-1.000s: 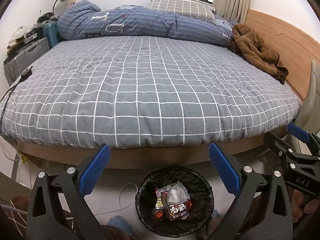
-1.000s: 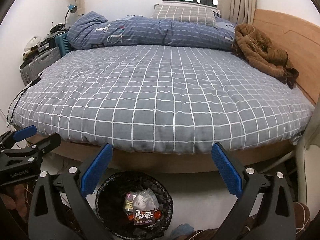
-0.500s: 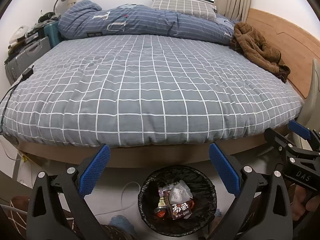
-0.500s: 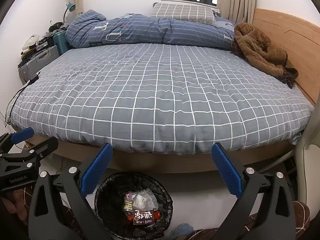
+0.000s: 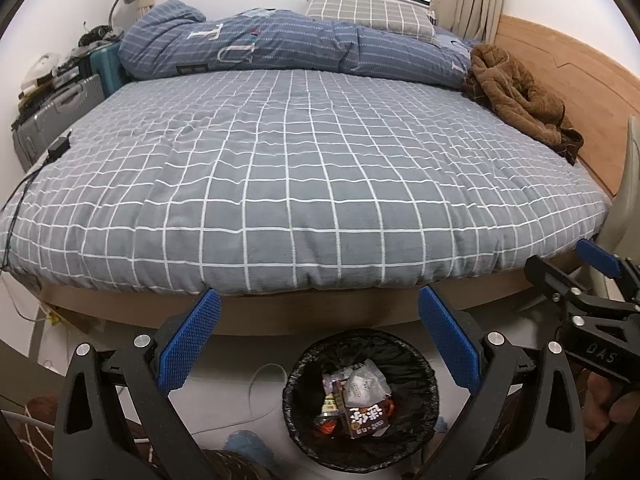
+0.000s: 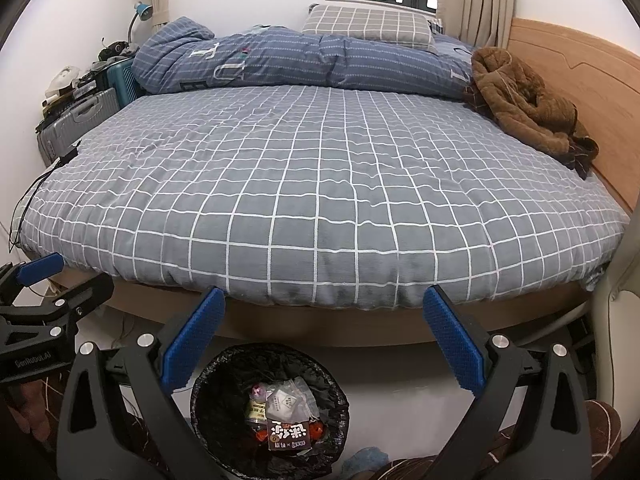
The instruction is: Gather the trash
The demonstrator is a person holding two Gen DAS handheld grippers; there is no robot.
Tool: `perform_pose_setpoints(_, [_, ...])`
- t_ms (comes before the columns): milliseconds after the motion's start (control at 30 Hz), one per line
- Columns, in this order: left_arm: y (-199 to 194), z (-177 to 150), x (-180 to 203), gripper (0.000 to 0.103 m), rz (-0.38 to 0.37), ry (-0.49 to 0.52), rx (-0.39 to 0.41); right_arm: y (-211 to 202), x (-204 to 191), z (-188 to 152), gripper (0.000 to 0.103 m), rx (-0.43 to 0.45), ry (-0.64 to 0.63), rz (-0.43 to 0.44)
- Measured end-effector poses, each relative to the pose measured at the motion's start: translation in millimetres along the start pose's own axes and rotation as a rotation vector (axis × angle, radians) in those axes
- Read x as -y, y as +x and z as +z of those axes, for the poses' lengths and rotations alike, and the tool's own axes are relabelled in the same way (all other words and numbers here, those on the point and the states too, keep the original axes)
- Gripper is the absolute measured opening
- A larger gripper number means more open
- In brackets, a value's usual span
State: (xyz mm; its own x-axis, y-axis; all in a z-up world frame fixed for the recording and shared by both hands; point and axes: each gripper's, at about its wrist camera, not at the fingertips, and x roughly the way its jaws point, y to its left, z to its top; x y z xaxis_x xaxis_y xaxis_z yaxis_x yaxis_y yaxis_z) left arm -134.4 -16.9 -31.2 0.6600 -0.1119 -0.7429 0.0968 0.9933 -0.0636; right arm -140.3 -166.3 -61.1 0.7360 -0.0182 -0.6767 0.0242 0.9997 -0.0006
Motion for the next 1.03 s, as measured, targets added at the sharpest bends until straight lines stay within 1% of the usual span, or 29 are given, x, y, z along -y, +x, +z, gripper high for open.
perform_pose_setpoints(233, [-0.9, -0.2, 1.4, 0.097, 0.01, -0.005, 0.004, -0.7, 0.2, 0.4, 0.095, 0.001, 0.0, 0.0])
perform_pose_setpoints(433, [-0.4, 0.5, 0.9, 0.097, -0.001, -0.018, 0.0, -0.7, 0.1, 0.9, 0.095, 0.0, 0.001, 0.002])
perform_pose_setpoints(700, [0.2, -1.2, 2.6, 0.097, 0.015, -0.003, 0.001, -0.7, -0.4, 2.1, 0.095, 0.0, 0.001, 0.003])
perform_pose_setpoints(1033, [4.3, -0.4, -1.7, 0.097, 0.043, -0.007, -0.006, 0.0, -1.8, 2.7, 0.095, -0.002, -0.001, 0.006])
